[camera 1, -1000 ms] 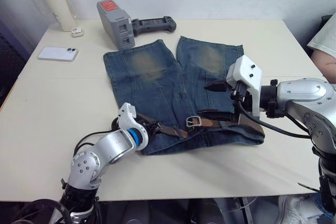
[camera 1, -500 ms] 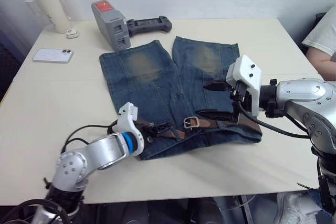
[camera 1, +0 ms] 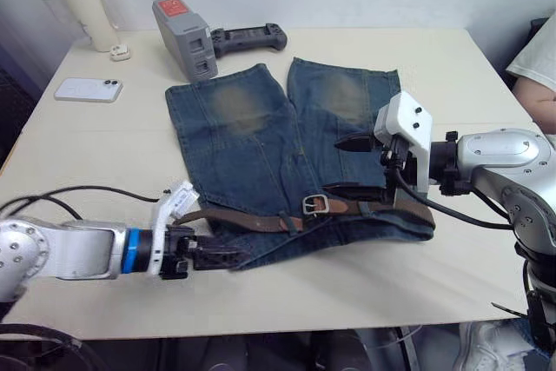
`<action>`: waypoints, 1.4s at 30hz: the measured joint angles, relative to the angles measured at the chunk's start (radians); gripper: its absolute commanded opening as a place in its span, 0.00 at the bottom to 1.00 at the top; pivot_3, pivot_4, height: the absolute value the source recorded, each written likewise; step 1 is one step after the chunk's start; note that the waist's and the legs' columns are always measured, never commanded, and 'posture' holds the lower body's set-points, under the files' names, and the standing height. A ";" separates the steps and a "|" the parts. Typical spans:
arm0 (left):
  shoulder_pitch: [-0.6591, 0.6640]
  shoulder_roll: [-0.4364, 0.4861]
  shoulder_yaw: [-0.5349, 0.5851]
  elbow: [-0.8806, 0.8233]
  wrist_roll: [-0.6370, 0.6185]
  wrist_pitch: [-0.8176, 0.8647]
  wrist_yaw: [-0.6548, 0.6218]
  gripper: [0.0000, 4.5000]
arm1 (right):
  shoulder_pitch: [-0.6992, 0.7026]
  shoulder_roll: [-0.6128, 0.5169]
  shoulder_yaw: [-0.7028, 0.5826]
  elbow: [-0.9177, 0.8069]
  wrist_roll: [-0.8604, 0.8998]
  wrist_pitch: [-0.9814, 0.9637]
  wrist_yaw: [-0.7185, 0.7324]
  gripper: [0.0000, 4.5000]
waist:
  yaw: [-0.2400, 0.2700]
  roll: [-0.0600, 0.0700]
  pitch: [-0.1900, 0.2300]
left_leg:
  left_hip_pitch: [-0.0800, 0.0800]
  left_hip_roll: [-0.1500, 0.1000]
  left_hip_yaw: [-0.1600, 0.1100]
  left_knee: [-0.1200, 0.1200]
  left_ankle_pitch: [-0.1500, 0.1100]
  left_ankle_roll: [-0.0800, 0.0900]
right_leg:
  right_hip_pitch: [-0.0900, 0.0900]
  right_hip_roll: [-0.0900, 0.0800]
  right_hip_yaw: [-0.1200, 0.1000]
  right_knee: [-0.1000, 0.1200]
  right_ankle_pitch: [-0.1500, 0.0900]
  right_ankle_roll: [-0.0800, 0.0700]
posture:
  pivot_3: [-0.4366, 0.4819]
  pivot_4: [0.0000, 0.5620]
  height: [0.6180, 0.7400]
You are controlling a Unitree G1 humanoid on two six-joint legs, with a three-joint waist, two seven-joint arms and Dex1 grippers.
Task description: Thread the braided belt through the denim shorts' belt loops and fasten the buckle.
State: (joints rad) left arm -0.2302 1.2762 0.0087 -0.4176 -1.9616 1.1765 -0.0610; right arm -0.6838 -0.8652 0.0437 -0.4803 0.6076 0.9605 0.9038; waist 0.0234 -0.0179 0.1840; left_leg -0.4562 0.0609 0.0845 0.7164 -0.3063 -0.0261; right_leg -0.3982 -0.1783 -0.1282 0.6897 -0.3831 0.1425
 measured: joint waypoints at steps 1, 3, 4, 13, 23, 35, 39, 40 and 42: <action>-0.007 0.033 -0.001 0.000 0.000 0.014 -0.055 0.98 | 0.000 0.000 0.000 0.000 0.001 0.000 0.000 1.00 | 0.000 0.000 0.001 | 0.000 0.000 0.000 0.000 0.000 0.000 | 0.000 0.000 0.000 0.000 0.000 0.000 | 0.48 0.27 0.38; -0.034 0.104 -0.004 -0.001 0.002 0.051 -0.173 0.98 | 0.000 0.000 0.000 0.000 0.007 0.002 0.000 1.00 | -0.002 -0.001 0.002 | 0.000 0.000 0.001 -0.001 0.000 0.000 | -0.001 0.001 0.000 0.000 0.000 0.000 | 0.48 0.27 0.38; -0.055 0.135 -0.001 -0.003 0.001 0.069 -0.229 0.98 | 0.000 0.000 0.000 -0.001 0.010 0.004 0.000 1.00 | -0.002 -0.001 0.002 | 0.000 0.001 0.001 -0.001 0.000 0.000 | -0.001 0.001 0.000 0.000 0.000 0.000 | 0.48 0.27 0.38; -0.375 -0.023 0.040 0.149 0.318 -0.027 -0.511 0.98 | 0.017 -0.018 -0.032 -0.041 0.060 0.053 -0.022 1.00 | 0.005 -0.002 0.004 | 0.002 0.001 0.004 -0.001 0.002 0.001 | 0.000 0.001 0.002 0.001 0.000 0.000 | 0.48 0.27 0.38; -0.599 -0.329 -0.336 0.475 1.285 -0.535 -0.796 0.98 | 0.050 -0.041 -0.148 -0.143 0.209 0.182 -0.082 1.00 | 0.000 -0.004 0.005 | -0.002 0.001 0.007 -0.002 0.001 0.001 | -0.006 0.002 0.004 0.004 0.001 0.001 | 0.48 0.27 0.38; -0.673 -0.524 -0.447 0.945 1.761 -0.963 -1.055 0.98 | 0.006 -0.183 -0.373 -0.143 0.643 0.376 -0.189 1.00 | 0.002 -0.005 0.006 | -0.001 0.002 0.008 0.000 0.001 0.002 | -0.006 0.002 0.004 0.006 0.001 0.002 | 0.48 0.27 0.38; -0.697 -0.573 -0.416 1.028 1.816 -1.021 -1.083 0.68 | 0.029 -0.230 -0.385 -0.144 0.721 0.376 -0.247 1.00 | 0.005 -0.006 0.005 | -0.001 0.001 0.007 0.002 0.000 0.003 | -0.004 0.001 0.004 0.006 0.001 0.002 | 0.48 0.27 0.38; -0.704 -0.581 -0.411 1.045 1.831 -1.035 -1.088 0.58 | 0.034 -0.238 -0.390 -0.145 0.734 0.375 -0.259 1.00 | 0.004 -0.006 0.005 | -0.001 0.001 0.008 0.002 0.000 0.004 | -0.004 0.001 0.004 0.006 0.002 0.003 | 0.48 0.27 0.38; -0.724 -0.601 -0.402 1.094 1.864 -1.085 -1.109 0.36 | 0.048 -0.262 -0.397 -0.146 0.769 0.370 -0.291 1.00 | 0.004 -0.006 0.005 | 0.000 0.001 0.008 0.002 0.000 0.004 | -0.003 0.001 0.004 0.007 0.002 0.003 | 0.48 0.27 0.38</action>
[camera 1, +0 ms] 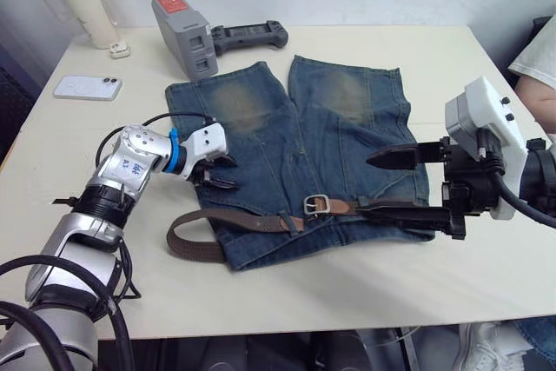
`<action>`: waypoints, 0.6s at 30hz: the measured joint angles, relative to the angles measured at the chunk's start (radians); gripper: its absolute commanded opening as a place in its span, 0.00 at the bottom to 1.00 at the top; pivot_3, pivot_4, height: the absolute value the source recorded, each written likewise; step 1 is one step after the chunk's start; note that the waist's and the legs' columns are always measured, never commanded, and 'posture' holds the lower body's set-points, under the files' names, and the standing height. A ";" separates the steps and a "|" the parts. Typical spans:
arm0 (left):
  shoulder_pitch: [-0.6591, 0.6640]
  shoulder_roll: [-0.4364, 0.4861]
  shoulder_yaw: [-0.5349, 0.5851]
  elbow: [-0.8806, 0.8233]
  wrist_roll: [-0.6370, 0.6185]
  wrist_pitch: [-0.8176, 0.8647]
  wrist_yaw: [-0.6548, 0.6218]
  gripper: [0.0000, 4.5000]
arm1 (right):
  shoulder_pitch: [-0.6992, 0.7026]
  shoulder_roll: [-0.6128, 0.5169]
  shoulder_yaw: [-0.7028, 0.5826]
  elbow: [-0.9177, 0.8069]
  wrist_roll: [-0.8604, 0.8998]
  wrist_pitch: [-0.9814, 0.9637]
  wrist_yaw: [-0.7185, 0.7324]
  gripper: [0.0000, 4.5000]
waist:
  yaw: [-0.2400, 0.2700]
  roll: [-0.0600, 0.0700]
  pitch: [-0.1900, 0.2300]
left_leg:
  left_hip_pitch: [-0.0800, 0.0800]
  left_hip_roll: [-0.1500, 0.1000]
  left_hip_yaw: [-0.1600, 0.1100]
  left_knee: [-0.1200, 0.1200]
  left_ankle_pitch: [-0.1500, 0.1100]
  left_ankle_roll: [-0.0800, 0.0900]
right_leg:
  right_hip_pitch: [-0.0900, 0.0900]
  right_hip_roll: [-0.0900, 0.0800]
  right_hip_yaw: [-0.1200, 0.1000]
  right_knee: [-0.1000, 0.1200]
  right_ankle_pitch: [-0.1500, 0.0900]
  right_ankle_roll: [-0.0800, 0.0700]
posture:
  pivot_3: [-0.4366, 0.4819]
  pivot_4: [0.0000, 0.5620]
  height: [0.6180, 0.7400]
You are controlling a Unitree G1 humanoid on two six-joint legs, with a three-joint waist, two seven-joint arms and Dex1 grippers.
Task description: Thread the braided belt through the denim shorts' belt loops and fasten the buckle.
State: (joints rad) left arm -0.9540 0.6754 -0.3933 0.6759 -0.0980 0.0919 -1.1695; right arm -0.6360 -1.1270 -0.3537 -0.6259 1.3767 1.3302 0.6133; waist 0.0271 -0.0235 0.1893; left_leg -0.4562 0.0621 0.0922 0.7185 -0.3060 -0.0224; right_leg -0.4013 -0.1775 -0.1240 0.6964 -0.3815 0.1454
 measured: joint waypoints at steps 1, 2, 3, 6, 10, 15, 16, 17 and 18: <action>-0.010 -0.006 0.002 0.020 0.013 -0.021 -0.007 0.29 | 0.002 -0.006 -0.001 0.000 0.011 -0.003 -0.012 1.00 | 0.000 0.000 0.000 | 0.000 0.000 0.000 0.000 0.000 0.000 | 0.000 0.000 0.000 0.000 0.000 0.000 | 0.48 0.27 0.38; -0.024 -0.013 0.002 0.049 0.027 -0.047 -0.014 0.18 | 0.007 -0.011 -0.001 -0.001 0.022 -0.010 -0.025 1.00 | -0.001 0.000 0.000 | 0.000 0.000 0.000 0.000 0.000 0.000 | 0.000 0.000 0.000 0.001 0.000 0.000 | 0.48 0.27 0.38; -0.036 -0.016 0.002 0.076 0.041 -0.073 -0.019 0.08 | 0.014 -0.011 -0.001 -0.003 0.032 -0.020 -0.038 1.00 | -0.002 0.000 0.000 | 0.000 0.000 0.000 0.001 0.000 0.000 | 0.000 0.000 0.000 0.001 0.000 0.000 | 0.48 0.27 0.38; -0.070 -0.032 0.007 0.153 0.079 -0.150 -0.035 0.00 | 0.029 -0.037 -0.001 -0.012 0.049 -0.040 -0.066 1.00 | -0.003 0.000 0.000 | 0.001 0.000 0.000 0.001 0.000 0.000 | 0.000 0.000 0.000 0.001 0.000 0.000 | 0.48 0.27 0.38; -0.116 -0.060 0.013 0.265 0.117 -0.242 -0.038 0.00 | 0.043 -0.047 -0.001 -0.016 0.059 -0.070 -0.096 1.00 | -0.003 0.000 0.000 | 0.001 0.000 0.000 0.004 0.001 0.001 | 0.000 -0.001 0.001 0.001 0.000 0.000 | 0.48 0.27 0.38; -0.198 -0.075 -0.005 0.419 0.230 -0.397 0.062 0.00 | 0.062 -0.047 0.022 -0.027 0.068 -0.106 -0.126 1.00 | -0.005 0.000 0.000 | 0.001 0.000 0.000 0.006 0.002 0.002 | 0.000 -0.001 0.001 0.002 0.002 -0.001 | 0.48 0.27 0.38; -0.211 -0.077 -0.010 0.441 0.249 -0.418 0.081 0.00 | 0.063 -0.047 0.029 -0.030 0.068 -0.110 -0.127 1.00 | -0.006 0.000 0.000 | 0.001 0.000 0.000 0.006 0.002 0.002 | 0.000 -0.001 0.001 0.003 0.002 -0.001 | 0.48 0.27 0.38; -0.222 -0.080 -0.013 0.463 0.268 -0.437 0.102 0.00 | 0.065 -0.047 0.036 -0.032 0.068 -0.114 -0.128 1.00 | -0.006 0.000 0.000 | 0.001 0.000 0.000 0.006 0.002 0.003 | -0.001 -0.001 0.001 0.003 0.002 -0.001 | 0.48 0.27 0.38; -0.234 -0.082 -0.014 0.482 0.287 -0.452 0.125 0.00 | 0.065 -0.047 0.043 -0.033 0.068 -0.118 -0.128 1.00 | -0.006 0.000 0.000 | 0.001 0.000 0.000 0.006 0.002 0.003 | -0.001 -0.001 0.001 0.003 0.002 -0.001 | 0.48 0.27 0.38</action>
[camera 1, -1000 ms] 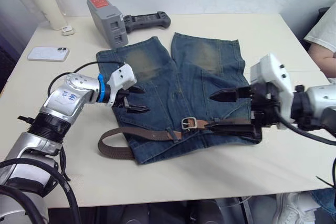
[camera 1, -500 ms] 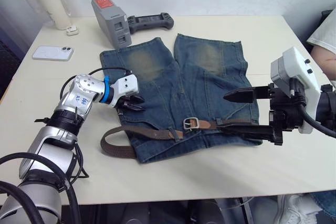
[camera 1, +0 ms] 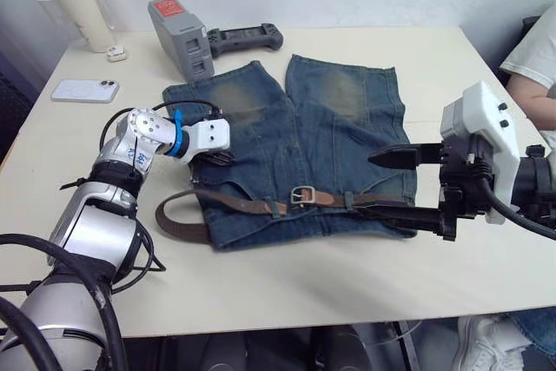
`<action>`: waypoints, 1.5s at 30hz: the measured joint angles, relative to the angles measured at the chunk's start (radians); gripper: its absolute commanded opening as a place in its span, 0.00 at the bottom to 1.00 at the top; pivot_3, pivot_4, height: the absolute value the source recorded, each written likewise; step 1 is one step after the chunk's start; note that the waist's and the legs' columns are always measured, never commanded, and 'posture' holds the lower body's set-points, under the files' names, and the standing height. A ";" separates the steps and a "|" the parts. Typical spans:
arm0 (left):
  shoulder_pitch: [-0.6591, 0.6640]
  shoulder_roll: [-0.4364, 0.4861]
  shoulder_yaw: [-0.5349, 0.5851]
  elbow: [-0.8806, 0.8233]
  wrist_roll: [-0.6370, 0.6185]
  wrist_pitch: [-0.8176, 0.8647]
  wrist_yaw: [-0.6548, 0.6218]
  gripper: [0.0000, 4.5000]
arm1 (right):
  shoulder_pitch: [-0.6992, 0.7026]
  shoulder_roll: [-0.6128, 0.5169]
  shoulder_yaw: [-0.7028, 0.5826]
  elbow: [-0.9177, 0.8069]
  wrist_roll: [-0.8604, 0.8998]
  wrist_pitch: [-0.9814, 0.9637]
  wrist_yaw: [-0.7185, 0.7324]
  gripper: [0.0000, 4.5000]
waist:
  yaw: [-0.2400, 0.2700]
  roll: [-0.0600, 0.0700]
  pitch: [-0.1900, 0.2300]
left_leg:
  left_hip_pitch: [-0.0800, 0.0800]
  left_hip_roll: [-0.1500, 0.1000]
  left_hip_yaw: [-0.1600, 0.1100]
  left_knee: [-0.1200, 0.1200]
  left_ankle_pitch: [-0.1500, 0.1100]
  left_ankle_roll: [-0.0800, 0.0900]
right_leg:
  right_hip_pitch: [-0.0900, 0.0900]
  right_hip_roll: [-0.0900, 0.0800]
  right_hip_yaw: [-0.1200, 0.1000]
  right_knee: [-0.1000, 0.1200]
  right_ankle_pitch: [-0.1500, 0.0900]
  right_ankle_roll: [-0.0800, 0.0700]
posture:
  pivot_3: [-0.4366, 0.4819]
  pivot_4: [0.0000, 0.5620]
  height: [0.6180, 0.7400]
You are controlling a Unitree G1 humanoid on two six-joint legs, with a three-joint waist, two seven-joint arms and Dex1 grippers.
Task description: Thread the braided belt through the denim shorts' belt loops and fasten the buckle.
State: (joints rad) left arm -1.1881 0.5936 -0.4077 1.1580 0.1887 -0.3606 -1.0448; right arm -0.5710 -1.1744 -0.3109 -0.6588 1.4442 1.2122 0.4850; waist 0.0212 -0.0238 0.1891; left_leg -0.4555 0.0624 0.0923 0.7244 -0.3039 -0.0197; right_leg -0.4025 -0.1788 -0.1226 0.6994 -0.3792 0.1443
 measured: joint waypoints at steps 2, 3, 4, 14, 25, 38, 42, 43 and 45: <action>-0.021 -0.005 -0.001 0.037 0.027 -0.016 0.031 0.00 | 0.000 0.000 0.018 -0.001 -0.001 -0.017 -0.005 1.00 | 0.000 0.000 0.000 | -0.001 0.000 0.000 0.000 0.000 0.000 | -0.001 0.000 0.000 0.000 0.000 0.000 | 0.48 0.27 0.38; -0.024 -0.005 -0.001 0.042 0.035 -0.020 0.040 0.00 | 0.000 0.000 0.028 -0.001 -0.002 -0.019 -0.008 1.00 | -0.001 0.000 0.000 | -0.001 0.000 0.000 0.000 0.000 0.000 | -0.001 0.000 0.000 0.000 0.000 0.000 | 0.48 0.27 0.38; -0.027 -0.005 0.003 0.051 0.044 -0.026 0.051 0.00 | 0.000 0.002 0.043 -0.002 -0.009 -0.028 -0.012 1.00 | -0.001 0.000 0.000 | -0.002 0.000 0.000 0.000 0.000 0.000 | -0.002 0.000 0.001 0.001 0.000 0.000 | 0.48 0.27 0.38; -0.031 0.001 0.080 0.077 0.046 0.046 0.051 0.31 | -0.049 0.066 0.178 0.001 -0.093 -0.079 -0.018 1.00 | -0.009 0.000 0.000 | -0.004 0.000 0.003 0.001 0.000 0.000 | -0.008 -0.001 0.000 0.008 0.000 0.000 | 0.48 0.27 0.38; -0.039 0.174 0.279 -0.074 -0.097 0.327 -0.189 0.99 | -0.158 0.172 0.529 0.053 -0.577 -0.274 0.140 1.00 | -0.031 -0.002 0.001 | -0.007 0.001 0.006 -0.003 0.000 0.000 | -0.012 -0.003 -0.006 0.007 0.000 0.000 | 0.48 0.27 0.38; 0.276 0.305 0.314 -0.906 -0.322 0.959 -0.413 0.99 | -0.256 0.429 0.912 0.298 -1.258 -0.703 0.318 1.00 | -0.044 -0.002 0.001 | -0.005 0.001 0.005 -0.003 0.001 -0.002 | -0.010 -0.004 -0.010 0.009 0.000 0.000 | 0.48 0.27 0.38; 0.354 0.349 0.315 -1.067 -0.370 1.071 -0.410 1.00 | -0.262 0.491 0.934 0.393 -1.381 -0.801 0.332 0.94 | -0.049 -0.002 0.001 | -0.004 0.001 0.005 -0.003 0.001 -0.002 | -0.010 -0.004 -0.010 0.009 0.000 0.000 | 0.48 0.27 0.38; 0.364 0.348 0.315 -1.093 -0.382 1.092 -0.402 1.00 | -0.261 0.513 0.940 0.416 -1.408 -0.826 0.332 0.88 | -0.049 -0.002 0.001 | -0.004 0.001 0.005 -0.003 0.001 -0.002 | -0.010 -0.004 -0.010 0.010 0.000 0.000 | 0.48 0.27 0.38; 0.378 0.349 0.316 -1.153 -0.405 1.142 -0.370 1.00 | -0.258 0.565 0.959 0.469 -1.468 -0.901 0.329 0.70 | -0.049 -0.002 0.001 | -0.004 0.001 0.004 -0.003 0.002 -0.003 | -0.010 -0.004 -0.010 0.010 0.000 0.000 | 0.48 0.27 0.38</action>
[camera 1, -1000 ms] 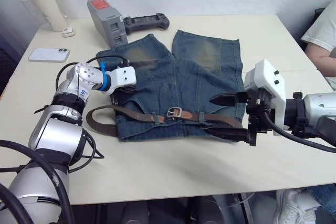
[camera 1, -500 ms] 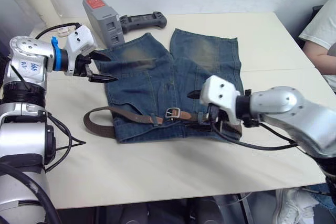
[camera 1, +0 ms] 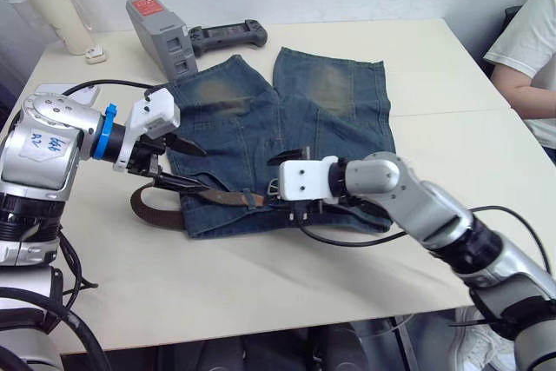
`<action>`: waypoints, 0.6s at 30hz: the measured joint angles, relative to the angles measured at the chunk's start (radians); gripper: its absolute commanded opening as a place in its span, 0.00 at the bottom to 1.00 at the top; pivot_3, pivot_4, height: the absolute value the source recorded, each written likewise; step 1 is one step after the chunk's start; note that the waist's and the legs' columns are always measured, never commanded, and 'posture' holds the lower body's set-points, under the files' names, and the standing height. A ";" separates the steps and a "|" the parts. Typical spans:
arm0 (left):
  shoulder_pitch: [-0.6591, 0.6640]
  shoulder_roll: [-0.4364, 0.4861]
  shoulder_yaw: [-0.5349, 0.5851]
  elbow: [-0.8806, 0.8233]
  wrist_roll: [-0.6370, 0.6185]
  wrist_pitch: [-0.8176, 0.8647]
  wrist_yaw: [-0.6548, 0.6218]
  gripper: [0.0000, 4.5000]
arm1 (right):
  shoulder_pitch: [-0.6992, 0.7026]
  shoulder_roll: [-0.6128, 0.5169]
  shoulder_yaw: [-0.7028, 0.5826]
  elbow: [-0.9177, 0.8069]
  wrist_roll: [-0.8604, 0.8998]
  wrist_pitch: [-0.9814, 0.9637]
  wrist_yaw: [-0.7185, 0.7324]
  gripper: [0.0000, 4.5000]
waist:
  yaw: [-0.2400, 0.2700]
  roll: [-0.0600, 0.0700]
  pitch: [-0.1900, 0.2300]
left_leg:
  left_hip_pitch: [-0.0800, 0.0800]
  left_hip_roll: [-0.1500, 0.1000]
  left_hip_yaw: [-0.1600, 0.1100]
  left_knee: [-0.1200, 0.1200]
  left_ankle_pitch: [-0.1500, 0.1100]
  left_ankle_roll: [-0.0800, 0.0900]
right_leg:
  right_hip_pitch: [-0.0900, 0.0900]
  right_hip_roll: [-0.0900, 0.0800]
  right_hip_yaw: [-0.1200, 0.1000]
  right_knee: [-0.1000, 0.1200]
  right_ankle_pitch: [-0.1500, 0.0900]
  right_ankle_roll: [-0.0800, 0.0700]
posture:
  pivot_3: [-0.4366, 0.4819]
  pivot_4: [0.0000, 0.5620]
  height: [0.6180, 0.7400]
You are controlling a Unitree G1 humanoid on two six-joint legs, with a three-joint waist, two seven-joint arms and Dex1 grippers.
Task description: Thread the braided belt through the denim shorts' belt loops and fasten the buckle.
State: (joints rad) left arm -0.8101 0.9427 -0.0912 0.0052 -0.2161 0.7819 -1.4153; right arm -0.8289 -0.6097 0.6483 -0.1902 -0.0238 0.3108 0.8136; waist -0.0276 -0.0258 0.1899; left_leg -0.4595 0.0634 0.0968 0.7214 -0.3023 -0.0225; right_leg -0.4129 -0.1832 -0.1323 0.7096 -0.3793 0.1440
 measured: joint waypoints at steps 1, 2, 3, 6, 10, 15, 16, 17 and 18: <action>0.001 0.000 0.001 -0.016 -0.011 0.014 0.008 1.00 | 0.004 0.013 0.005 0.011 -0.017 -0.018 -0.001 0.60 | 0.000 0.000 0.000 | 0.000 0.000 0.000 0.000 0.000 0.000 | 0.000 0.000 0.000 0.000 0.000 0.000 | 0.48 0.27 0.38; 0.009 0.004 0.006 -0.044 -0.021 0.034 0.026 1.00 | 0.010 0.031 0.010 0.031 -0.039 -0.049 0.000 0.49 | 0.001 0.000 0.000 | 0.000 0.000 0.000 0.000 0.000 0.000 | 0.000 0.000 0.000 0.000 0.000 0.000 | 0.48 0.27 0.38; 0.018 0.008 0.007 -0.059 -0.024 0.043 0.035 1.00 | 0.012 0.040 0.011 0.045 -0.056 -0.066 0.000 0.38 | 0.001 0.000 0.000 | 0.000 0.000 0.000 0.001 0.000 0.000 | 0.000 0.000 0.000 0.000 0.000 0.000 | 0.48 0.27 0.38; 0.052 0.016 0.008 -0.090 -0.044 0.076 0.064 1.00 | 0.014 0.058 0.011 0.085 -0.109 -0.117 0.000 0.06 | 0.002 0.000 0.000 | 0.000 0.000 -0.001 0.002 0.000 0.000 | 0.000 0.000 0.000 0.002 0.000 0.000 | 0.48 0.27 0.38; 0.065 0.025 0.010 -0.115 -0.070 0.092 0.089 1.00 | 0.023 0.074 0.009 0.098 -0.141 -0.157 0.018 0.06 | 0.002 0.000 0.000 | 0.000 0.000 -0.001 0.003 0.000 0.000 | 0.000 0.000 0.000 0.004 0.000 -0.001 | 0.48 0.27 0.38; 0.071 0.037 0.010 -0.114 -0.079 0.089 0.116 1.00 | 0.056 0.065 -0.015 0.098 -0.160 -0.188 0.053 0.06 | 0.002 0.000 0.000 | -0.001 0.000 -0.001 0.003 0.000 0.000 | 0.000 0.000 0.000 0.004 0.000 -0.001 | 0.48 0.27 0.38; 0.071 0.037 0.010 -0.113 -0.080 0.088 0.119 1.00 | 0.060 0.063 -0.020 0.098 -0.162 -0.194 0.060 0.06 | 0.002 0.000 0.000 | -0.001 0.000 -0.001 0.003 0.000 0.000 | 0.000 0.000 0.000 0.004 0.000 -0.001 | 0.48 0.27 0.38; 0.071 0.037 0.010 -0.113 -0.081 0.086 0.122 1.00 | 0.063 0.063 -0.026 0.097 -0.163 -0.197 0.067 0.06 | 0.002 0.000 0.000 | -0.001 0.000 -0.001 0.004 0.000 0.000 | 0.000 0.000 0.000 0.004 0.000 -0.001 | 0.48 0.27 0.38; 0.071 0.037 0.010 -0.112 -0.086 0.083 0.128 1.00 | 0.070 0.064 -0.040 0.092 -0.162 -0.198 0.074 0.06 | 0.002 0.000 0.000 | 0.000 0.000 -0.001 0.004 0.000 0.000 | 0.000 0.000 0.000 0.005 -0.001 -0.001 | 0.48 0.27 0.38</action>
State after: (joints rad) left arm -0.7388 0.9799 -0.0812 -0.1073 -0.3025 0.8644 -1.2874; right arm -0.7585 -0.5459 0.6083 -0.0981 -0.1859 0.1131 0.8881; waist -0.0260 -0.0258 0.1899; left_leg -0.4599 0.0632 0.0956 0.7249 -0.3023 -0.0225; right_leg -0.4130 -0.1835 -0.1322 0.7141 -0.3799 0.1429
